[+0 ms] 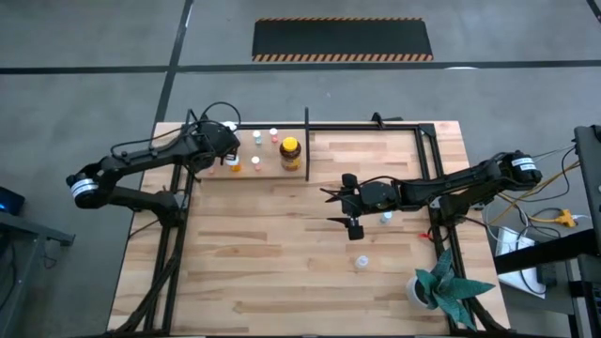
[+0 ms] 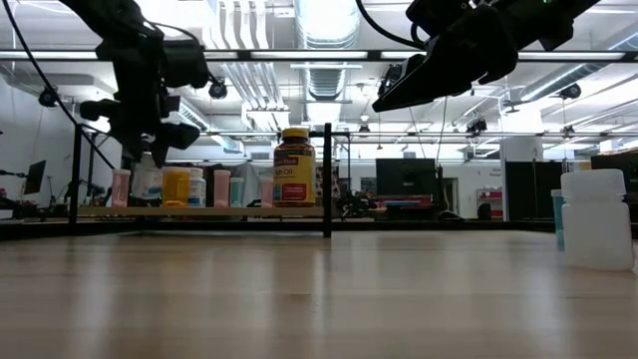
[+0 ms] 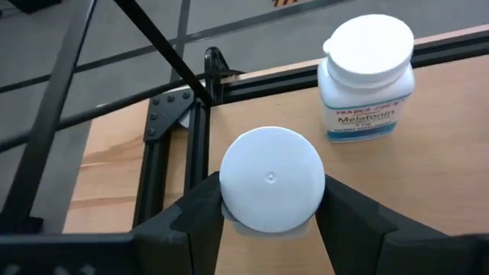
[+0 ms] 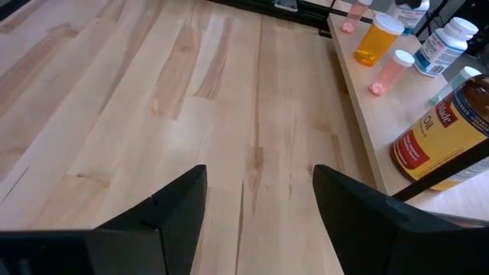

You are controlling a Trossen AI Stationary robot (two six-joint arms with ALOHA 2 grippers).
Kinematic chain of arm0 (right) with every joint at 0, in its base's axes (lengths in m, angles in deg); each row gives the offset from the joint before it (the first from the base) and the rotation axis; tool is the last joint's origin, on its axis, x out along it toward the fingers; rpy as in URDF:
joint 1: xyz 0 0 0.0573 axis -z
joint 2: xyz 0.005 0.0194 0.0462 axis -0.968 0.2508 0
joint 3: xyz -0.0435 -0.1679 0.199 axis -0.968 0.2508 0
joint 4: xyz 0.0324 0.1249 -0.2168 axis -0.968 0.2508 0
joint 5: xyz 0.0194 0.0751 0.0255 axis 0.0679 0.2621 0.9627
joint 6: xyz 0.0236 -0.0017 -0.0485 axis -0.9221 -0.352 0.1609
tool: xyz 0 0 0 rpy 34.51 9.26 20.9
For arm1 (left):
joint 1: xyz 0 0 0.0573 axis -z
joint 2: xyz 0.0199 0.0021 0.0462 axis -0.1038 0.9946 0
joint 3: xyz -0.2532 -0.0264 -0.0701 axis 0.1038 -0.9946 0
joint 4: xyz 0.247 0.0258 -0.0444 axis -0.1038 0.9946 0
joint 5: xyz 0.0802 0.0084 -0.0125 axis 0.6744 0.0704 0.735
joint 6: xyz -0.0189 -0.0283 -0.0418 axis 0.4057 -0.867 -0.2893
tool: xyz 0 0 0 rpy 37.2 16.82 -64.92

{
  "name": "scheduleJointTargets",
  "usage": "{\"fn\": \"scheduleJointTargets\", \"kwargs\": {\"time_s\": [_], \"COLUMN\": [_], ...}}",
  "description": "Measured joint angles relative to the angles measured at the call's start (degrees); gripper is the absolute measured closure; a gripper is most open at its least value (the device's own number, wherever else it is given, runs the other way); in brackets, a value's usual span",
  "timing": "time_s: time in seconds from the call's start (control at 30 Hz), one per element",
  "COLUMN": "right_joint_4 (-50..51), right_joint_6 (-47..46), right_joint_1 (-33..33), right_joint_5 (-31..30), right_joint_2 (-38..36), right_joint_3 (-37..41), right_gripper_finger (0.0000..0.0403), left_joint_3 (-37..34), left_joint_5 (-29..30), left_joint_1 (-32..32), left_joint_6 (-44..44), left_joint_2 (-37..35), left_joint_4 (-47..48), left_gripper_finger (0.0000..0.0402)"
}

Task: Pick and place medicine bottles onto shelf by color
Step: Put the white pill bottle on the shelf

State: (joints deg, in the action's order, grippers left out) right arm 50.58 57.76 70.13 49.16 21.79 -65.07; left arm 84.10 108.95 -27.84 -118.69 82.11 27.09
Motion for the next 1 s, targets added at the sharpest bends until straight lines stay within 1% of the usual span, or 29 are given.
{"fn": "scheduleJointTargets", "kwargs": {"time_s": [0.4,0.7,1.0], "right_joint_4": [0.0,0.1,0.5], "right_joint_6": [0.0,0.0,0.0], "right_joint_1": [0.0,0.0,0.0], "right_joint_5": [0.1,0.1,0.1], "right_joint_2": [0.0,0.0,0.0], "right_joint_3": [0.0,0.0,0.0], "right_gripper_finger": [0.0172,0.0172,0.0172], "left_joint_3": [-0.2,-0.2,-0.2], "left_joint_5": [-0.4,-1.6,-1.7], "left_joint_1": [0.0,0.0,0.0], "left_joint_6": [-0.1,0.0,0.0], "left_joint_2": [0.0,0.0,0.0], "left_joint_4": [-0.5,-0.4,-0.4], "left_gripper_finger": [0.0235,0.0218,0.0216]}}
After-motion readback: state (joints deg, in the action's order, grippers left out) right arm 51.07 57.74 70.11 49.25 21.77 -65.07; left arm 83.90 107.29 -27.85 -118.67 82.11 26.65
